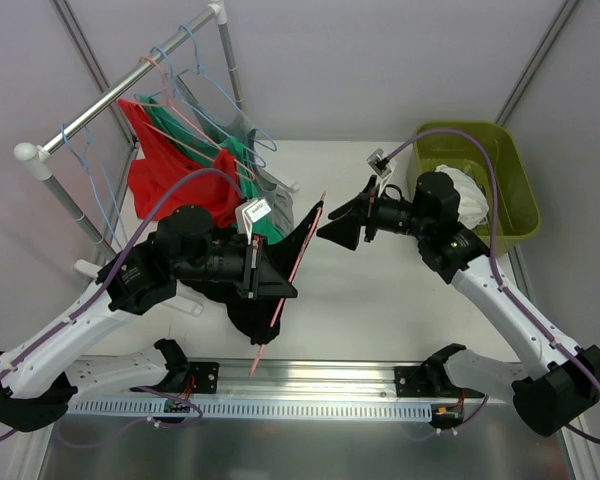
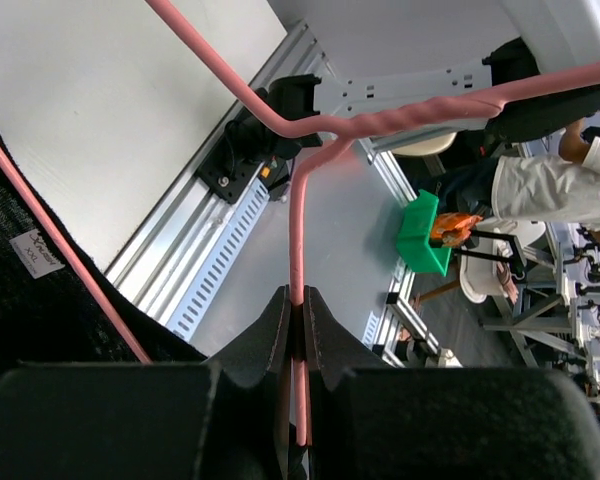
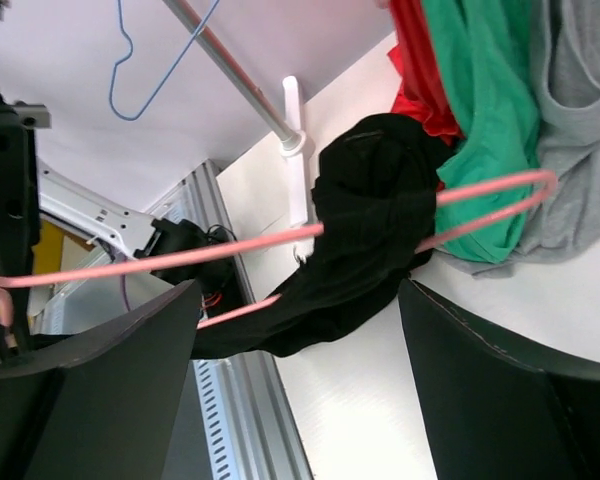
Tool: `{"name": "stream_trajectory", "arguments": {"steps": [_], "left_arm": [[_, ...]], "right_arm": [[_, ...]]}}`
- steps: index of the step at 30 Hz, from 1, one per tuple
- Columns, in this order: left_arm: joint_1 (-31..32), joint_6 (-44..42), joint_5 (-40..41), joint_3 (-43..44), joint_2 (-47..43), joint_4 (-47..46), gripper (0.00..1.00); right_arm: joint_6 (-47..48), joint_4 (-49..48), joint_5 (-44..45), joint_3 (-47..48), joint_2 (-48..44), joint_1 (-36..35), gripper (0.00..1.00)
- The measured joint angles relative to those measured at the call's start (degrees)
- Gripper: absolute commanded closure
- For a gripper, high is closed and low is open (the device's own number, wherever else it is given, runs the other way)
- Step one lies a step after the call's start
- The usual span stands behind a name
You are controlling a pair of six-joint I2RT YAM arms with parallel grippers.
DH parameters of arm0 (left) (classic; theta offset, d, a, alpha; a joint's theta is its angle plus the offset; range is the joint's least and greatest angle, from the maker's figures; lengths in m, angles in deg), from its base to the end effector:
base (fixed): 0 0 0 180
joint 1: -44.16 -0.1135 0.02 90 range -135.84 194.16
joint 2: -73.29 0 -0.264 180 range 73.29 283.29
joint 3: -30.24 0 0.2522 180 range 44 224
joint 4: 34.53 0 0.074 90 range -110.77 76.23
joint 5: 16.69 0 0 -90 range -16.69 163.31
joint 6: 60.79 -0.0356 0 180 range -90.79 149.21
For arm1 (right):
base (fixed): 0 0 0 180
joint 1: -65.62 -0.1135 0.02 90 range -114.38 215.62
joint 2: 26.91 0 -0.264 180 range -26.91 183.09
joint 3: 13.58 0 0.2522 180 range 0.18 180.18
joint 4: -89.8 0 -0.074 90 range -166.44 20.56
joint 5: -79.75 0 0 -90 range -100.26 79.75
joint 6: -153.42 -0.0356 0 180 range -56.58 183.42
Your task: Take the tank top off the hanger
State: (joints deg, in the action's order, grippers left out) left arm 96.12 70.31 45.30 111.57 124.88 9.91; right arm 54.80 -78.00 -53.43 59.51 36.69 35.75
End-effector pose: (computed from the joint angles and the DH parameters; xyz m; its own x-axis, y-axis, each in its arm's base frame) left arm 0.0959 -0.1497 0.4187 -0.7589 0.0282 -0.6506 0.6321 0.2717 -0.7257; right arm 0.2057 0.1462 0.3868 -0.1838 0.0205 -0.9827 -0.9390 0.2922 0.1817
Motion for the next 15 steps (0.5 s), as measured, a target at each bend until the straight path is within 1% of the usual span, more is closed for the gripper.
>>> {"name": "stream_trajectory", "arguments": {"steps": [1,6,7,11,13,15], "left_arm": [[0.17,0.00,0.07,0.57,0.68,-0.26,1.00],[0.24,0.07,0.09,2.89,3.10,-2.71,1.00],[0.28,0.13,0.07,3.34,3.69,-3.32,1.00],[1.75,0.46,-0.48,4.63,6.05,-5.73,1.00],[2.56,0.50,-0.70,4.98,7.23,-6.54,1.00],[3.41,0.63,-1.05,5.09,8.31,-7.13,1.00]], "right_arm": [[0.52,0.07,0.68,-0.48,-0.48,-0.02,0.20],[3.54,0.02,3.98,-3.37,-2.75,-0.09,0.32],[3.96,0.02,4.81,-3.96,-3.17,-0.09,0.36],[5.70,0.11,8.28,-5.95,-4.83,-0.09,0.40],[6.19,-0.17,9.29,-5.99,-5.35,-0.09,0.45],[6.47,-0.83,9.99,-5.99,-5.77,-0.09,0.47]]}}
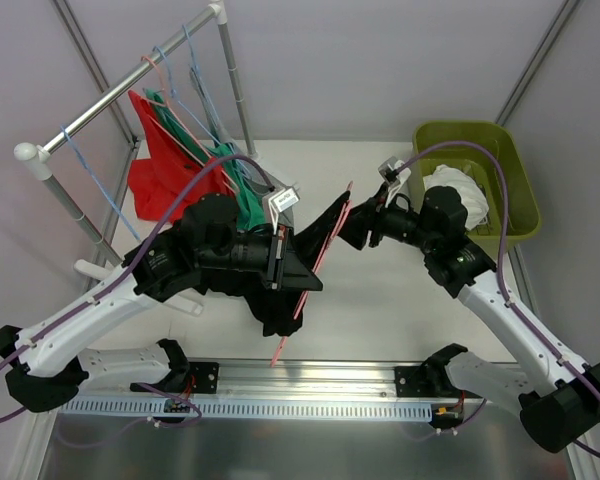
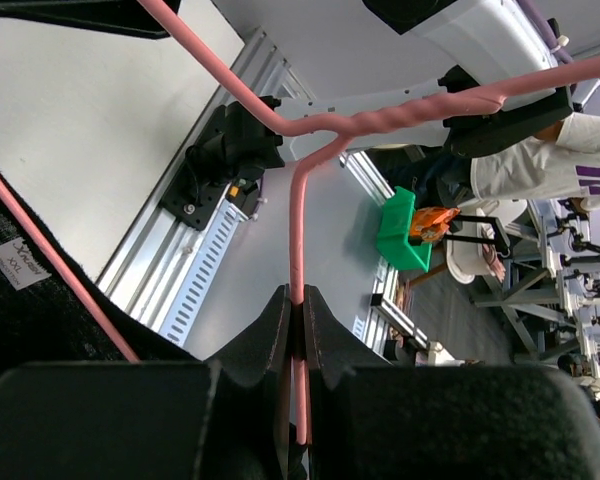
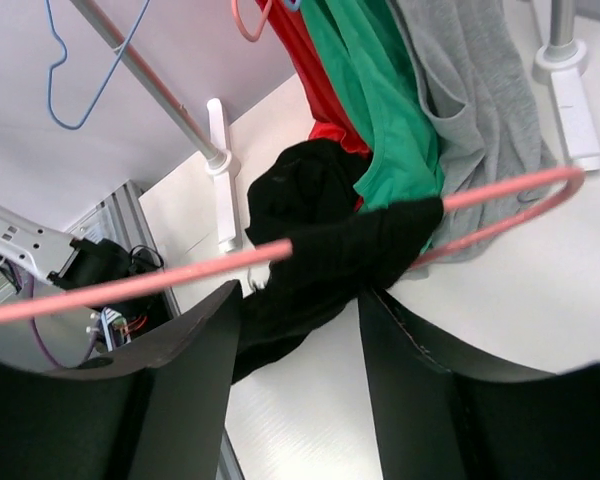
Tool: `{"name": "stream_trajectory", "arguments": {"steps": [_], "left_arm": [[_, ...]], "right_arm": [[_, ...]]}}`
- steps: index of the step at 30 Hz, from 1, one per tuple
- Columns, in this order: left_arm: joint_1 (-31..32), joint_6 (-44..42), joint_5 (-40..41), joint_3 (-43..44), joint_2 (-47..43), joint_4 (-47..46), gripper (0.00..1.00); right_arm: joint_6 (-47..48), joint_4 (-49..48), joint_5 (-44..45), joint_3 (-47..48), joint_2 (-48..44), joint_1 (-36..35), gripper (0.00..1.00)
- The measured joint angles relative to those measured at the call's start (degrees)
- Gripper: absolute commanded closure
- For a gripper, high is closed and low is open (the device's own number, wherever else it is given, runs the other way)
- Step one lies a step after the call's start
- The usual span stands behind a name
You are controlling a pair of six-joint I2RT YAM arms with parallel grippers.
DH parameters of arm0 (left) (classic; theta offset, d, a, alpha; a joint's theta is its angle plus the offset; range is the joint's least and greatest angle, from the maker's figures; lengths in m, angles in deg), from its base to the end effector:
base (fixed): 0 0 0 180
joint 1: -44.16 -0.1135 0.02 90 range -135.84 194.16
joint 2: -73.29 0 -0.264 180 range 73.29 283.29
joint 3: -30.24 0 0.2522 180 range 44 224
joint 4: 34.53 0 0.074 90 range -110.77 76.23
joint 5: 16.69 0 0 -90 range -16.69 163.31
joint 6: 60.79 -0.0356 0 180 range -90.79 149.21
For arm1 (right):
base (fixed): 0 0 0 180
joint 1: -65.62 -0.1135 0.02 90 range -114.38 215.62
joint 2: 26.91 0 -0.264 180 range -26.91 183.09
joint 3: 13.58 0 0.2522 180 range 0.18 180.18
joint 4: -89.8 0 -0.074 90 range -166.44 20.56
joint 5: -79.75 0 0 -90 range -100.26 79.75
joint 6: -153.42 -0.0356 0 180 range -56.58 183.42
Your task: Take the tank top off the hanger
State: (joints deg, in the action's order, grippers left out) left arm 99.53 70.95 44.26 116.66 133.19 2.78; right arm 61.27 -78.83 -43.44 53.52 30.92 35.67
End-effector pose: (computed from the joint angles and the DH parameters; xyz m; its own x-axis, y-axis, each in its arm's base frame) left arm 0.1088 -0.1880 0.4348 -0.7387 0.0455 -0.6725 0.6682 0.1804 -0.7218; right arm 0.1913 0.1327 0.3738 -0.0652 -0.0013 -0.9979 -0.8900 0.4524 0.0575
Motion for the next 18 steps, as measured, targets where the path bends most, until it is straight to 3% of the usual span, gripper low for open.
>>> {"name": "stream_trajectory", "arguments": {"steps": [3,4,7,10,18], "left_arm": [[0.83,0.22,-0.11,0.04,1.18,-0.63,1.00],[0.92,0.26,-0.07,0.04,1.38,-0.68,1.00],[0.92,0.26,0.20,0.04,1.49,-0.92,1.00],[0.92,0.22,1.38,0.04,1.16,-1.20,1.00],[0.92,-0.39,3.85,-0.76,-1.01,-1.46,1.00]], "right_arm": [[0.52,-1.16,1.27,0.00,-0.42,0.00,0.73],[0.79,-1.38,1.64,0.00,-0.46,0.00,0.86],[1.44,-1.64,3.48,0.00,-0.46,0.00,0.88],[2.49,-1.42,5.03,0.00,-0.59,0.02,0.99],[4.59,1.66,8.22,0.28,-1.81,3.26,1.00]]}}
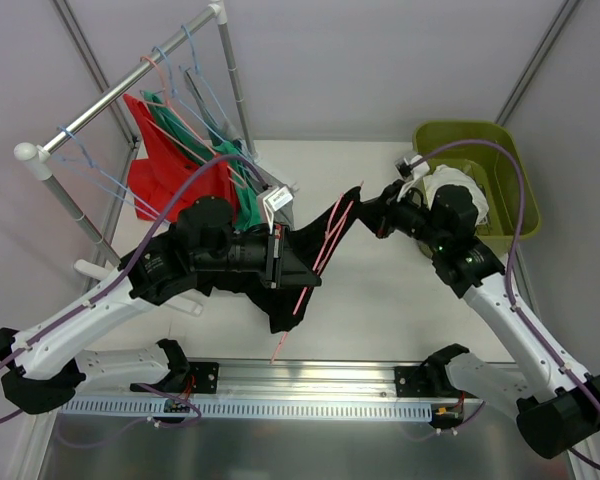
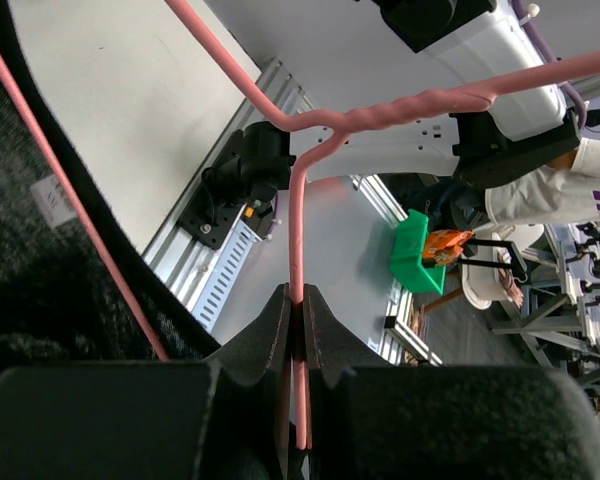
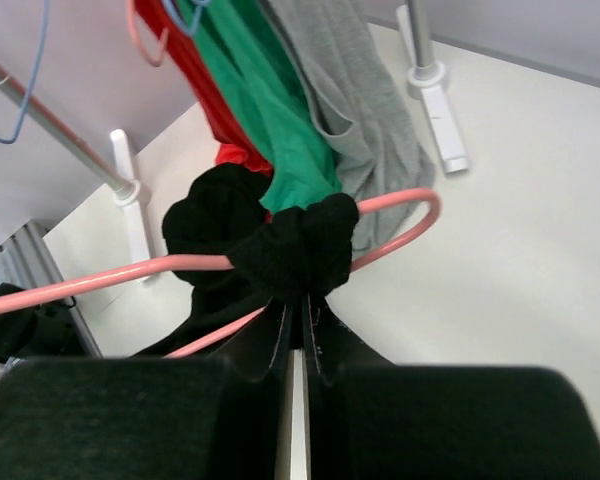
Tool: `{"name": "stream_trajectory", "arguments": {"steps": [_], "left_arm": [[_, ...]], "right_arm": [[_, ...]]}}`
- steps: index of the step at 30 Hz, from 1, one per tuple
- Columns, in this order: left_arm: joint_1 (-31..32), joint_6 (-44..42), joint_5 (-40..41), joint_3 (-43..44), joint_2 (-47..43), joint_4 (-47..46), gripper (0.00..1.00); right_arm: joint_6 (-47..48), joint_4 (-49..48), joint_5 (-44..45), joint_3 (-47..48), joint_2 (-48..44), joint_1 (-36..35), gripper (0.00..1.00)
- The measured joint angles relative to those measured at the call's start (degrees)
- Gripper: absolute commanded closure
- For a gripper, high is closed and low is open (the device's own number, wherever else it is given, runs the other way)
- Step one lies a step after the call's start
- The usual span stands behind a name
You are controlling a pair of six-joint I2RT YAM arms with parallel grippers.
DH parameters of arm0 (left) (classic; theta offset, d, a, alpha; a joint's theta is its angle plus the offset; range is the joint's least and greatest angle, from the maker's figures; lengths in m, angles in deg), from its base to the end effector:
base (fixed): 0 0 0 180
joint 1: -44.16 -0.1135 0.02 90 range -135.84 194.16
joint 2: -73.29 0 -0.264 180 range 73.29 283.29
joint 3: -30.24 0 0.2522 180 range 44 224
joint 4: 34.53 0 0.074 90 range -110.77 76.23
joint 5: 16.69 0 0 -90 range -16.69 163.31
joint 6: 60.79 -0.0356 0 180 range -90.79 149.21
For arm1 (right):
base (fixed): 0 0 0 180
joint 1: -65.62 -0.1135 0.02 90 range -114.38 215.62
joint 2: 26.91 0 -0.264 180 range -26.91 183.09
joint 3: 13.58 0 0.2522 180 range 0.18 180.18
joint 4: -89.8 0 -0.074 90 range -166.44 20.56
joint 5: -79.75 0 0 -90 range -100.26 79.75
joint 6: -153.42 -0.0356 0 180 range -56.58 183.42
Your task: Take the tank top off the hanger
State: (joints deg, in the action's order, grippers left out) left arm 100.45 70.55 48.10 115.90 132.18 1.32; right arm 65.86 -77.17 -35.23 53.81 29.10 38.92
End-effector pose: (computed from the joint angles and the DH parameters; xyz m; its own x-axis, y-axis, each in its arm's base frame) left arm 0.1060 -0.1861 0.4364 -0.7171 -0.0020 -0.6970 0.6825 0.2010 -0.7027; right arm 0.1950 0.1149 0.3791 0.0077 -0.0393 -0.9992 -0.7848 0.6190 -0.0304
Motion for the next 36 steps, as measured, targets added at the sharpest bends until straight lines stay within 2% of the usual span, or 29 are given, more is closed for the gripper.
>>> {"name": "stream_trajectory", "arguments": {"steps": [3,7,8,14,16,22,31,36], "left_arm": [[0.00,-0.28,0.28,-0.66,-0.09,-0.17,1.00],[0.00,-0.63,0.26,-0.98,-0.04,-0.44,1.00],[0.00,-0.72,0.24,-1.01,-0.04,-0.48,1.00],[0.00,-1.01,0.22,-1.01,-0.02,-0.42,1.00],[0.00,-1.07,0.22,-1.01,-0.02,-0.44,1.00],[0.00,-1.14,0.09,-1.01,0.04,-0.39,1.00],[0.00,-2.32,-4.74,-0.85,2.82,-0.92,1.00],[0.00,-5.64,-5.77,3.39,5.73,-0.09,1.00]], "right_arm": [[0.11,1.88,0.04,1.09,0.04,2.78,0.99],[-0.24,3.61,-1.44,3.72,0.50,6.25,0.78],[-0.44,3.65,-2.05,4.22,0.68,6.80,0.78],[-0.63,3.74,-4.15,4.87,1.73,7.74,0.82],[-0.55,3.91,-4.59,4.87,2.27,7.78,0.99],[-0.94,4.55,-3.48,4.94,3.65,8.17,1.00],[-4.42,7.48,6.01,9.35,8.66,14.16,0.99],[-5.16,8.44,5.11,11.21,12.46,15.85,0.99]]}}
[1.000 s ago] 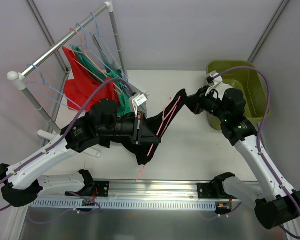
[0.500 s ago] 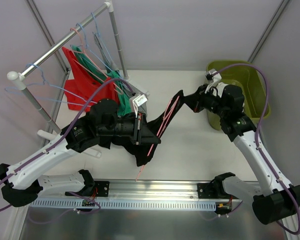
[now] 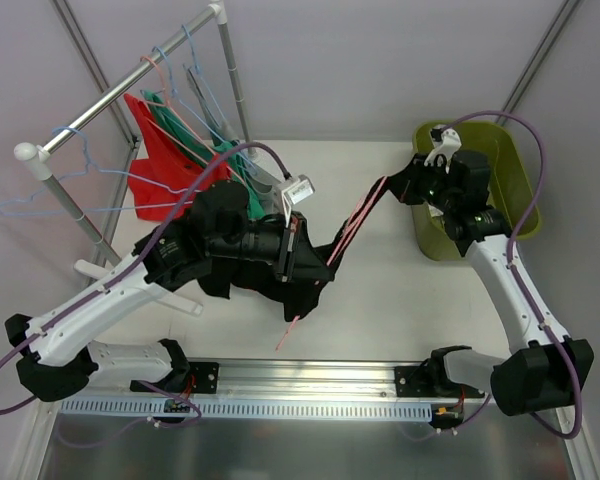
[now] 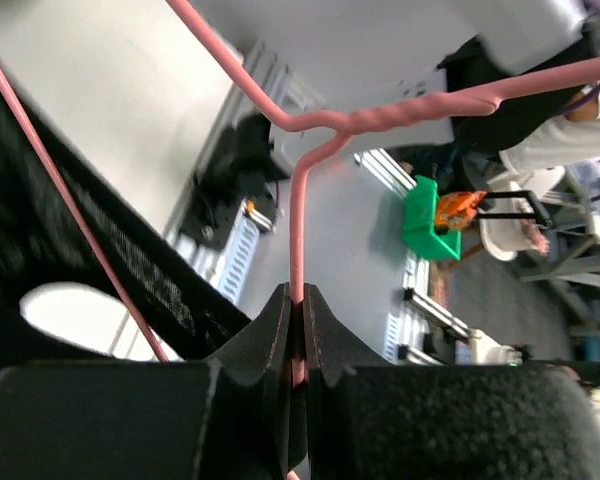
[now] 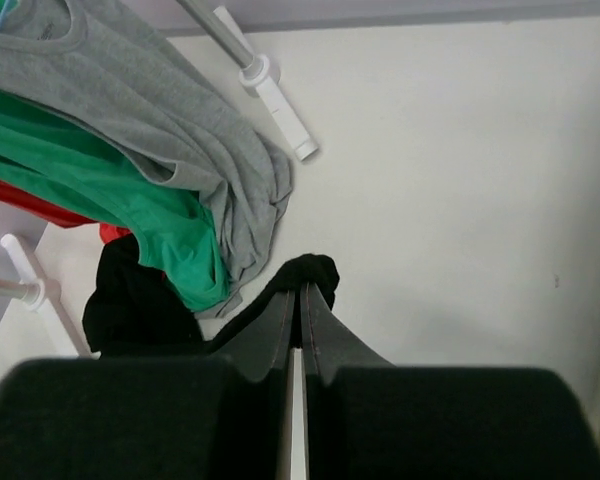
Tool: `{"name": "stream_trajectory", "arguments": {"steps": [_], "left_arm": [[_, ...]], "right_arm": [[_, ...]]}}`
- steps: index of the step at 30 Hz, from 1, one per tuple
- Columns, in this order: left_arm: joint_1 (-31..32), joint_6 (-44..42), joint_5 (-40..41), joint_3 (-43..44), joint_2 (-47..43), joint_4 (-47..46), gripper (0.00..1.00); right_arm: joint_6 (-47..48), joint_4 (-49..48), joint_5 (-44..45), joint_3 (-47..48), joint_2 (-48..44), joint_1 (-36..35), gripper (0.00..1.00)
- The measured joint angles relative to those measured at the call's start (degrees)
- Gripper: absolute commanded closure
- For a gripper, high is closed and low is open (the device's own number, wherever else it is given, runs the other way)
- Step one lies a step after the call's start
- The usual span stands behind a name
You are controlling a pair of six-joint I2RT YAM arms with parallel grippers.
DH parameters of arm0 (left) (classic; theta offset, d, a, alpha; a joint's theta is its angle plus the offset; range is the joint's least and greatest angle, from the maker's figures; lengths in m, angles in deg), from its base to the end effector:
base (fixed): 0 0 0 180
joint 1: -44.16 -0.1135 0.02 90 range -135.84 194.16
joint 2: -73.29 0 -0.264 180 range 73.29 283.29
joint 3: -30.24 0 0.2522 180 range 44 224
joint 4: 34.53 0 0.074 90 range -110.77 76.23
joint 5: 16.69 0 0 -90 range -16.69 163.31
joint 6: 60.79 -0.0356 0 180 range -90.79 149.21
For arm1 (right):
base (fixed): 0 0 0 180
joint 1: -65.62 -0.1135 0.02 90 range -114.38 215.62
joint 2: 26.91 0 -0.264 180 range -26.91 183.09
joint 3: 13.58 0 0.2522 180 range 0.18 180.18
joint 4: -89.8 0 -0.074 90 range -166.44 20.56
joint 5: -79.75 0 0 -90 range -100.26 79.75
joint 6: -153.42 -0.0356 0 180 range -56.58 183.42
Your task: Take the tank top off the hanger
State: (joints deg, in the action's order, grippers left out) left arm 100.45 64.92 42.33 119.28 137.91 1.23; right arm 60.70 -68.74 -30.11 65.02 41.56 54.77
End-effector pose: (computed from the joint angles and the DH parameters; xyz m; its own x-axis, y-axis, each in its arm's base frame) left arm 0.1174 -0.2090 0.4357 -0.6684 0.1001 -0.7371 0.7428 0.1409 -0.6545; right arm 0.2695 0.0640 0.3823 -0.2167 0.0039 -0.9762 -0.4945 0.8618 0.1132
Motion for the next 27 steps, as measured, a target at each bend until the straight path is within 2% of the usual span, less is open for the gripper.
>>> {"name": "stream_trajectory", "arguments": {"steps": [5,9,11,13,16,19,21,23,24,25,27], "left_arm": [[0.02,-9.38,6.21,13.73,2.82,-0.55,1.00],[0.02,-21.84,14.84,28.48,9.31,-4.37,1.00],[0.02,-28.22,18.49,37.20,15.12,-7.10,1.00],[0.02,-34.21,22.14,44.85,21.18,-9.27,1.00],[0.02,-39.47,27.74,53.07,28.81,-10.43,1.00],[0.02,-40.74,34.58,55.01,31.95,-10.27,1.00],[0.02,-39.63,39.06,51.60,30.27,-10.25,1.00],[0.02,-37.31,42.75,46.31,26.62,-10.12,1.00],[0.02,-35.39,44.61,42.01,23.56,-10.56,1.00],[0.02,-33.16,46.49,37.46,20.06,-10.67,1.00],[0.02,-28.24,49.66,27.93,12.28,-10.84,1.00]], "right_arm": [[-1.73,0.96,-2.89,-4.92,-3.04,0.15,0.99],[-2.82,4.44,-3.56,-6.64,-9.97,0.98,0.99],[-2.47,8.66,-3.30,-3.52,-13.40,1.77,0.99],[-1.27,13.75,-2.38,3.58,-16.17,2.12,0.99],[-0.09,16.39,-1.27,11.32,-19.12,2.14,0.99],[0.76,17.07,-0.63,16.13,-22.93,2.14,0.95],[0.81,16.70,-1.01,15.65,-24.50,2.14,0.91],[0.11,15.65,-2.47,12.35,-24.02,2.14,0.80],[-0.57,13.86,-3.45,9.09,-23.23,2.03,0.59],[-1.31,13.00,-4.04,5.07,-21.51,1.36,0.47],[-2.60,12.41,-4.59,-0.50,-16.57,-1.01,0.32]]}}
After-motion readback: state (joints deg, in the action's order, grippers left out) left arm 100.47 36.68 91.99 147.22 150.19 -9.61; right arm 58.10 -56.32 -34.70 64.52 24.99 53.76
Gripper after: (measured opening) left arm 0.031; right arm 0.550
